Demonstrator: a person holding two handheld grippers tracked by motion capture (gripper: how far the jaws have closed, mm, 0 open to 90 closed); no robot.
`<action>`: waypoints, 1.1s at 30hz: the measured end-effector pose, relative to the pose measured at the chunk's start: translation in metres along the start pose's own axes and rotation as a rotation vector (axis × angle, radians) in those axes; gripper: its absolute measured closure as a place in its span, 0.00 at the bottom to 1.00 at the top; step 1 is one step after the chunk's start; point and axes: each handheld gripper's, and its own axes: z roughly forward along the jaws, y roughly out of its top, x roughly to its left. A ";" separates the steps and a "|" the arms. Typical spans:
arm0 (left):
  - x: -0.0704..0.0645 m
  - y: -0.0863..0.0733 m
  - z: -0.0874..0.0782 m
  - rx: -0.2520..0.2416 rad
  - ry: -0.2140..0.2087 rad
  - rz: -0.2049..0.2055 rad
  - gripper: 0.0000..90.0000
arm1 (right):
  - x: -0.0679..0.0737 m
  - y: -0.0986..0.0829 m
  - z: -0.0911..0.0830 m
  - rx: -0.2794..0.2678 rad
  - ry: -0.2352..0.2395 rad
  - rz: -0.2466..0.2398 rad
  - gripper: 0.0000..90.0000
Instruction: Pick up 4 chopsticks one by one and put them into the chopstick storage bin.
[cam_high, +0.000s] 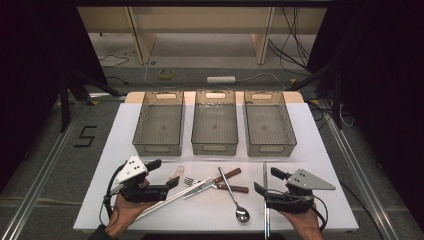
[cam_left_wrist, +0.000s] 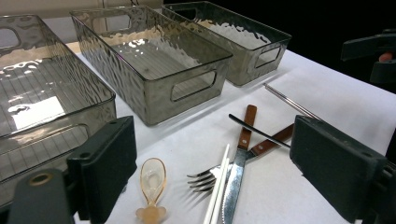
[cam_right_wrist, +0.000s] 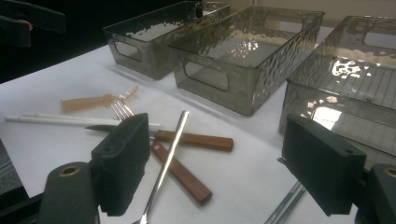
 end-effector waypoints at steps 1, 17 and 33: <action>0.000 0.000 0.000 0.007 -0.004 0.009 0.16 | 0.000 0.000 0.000 0.006 0.002 0.003 0.27; -0.002 0.008 0.003 0.140 -0.021 0.053 0.18 | -0.001 0.000 0.000 0.011 0.010 0.011 0.28; 0.001 0.006 0.014 0.568 0.004 0.159 0.30 | 0.001 0.000 0.004 0.039 0.032 0.009 0.29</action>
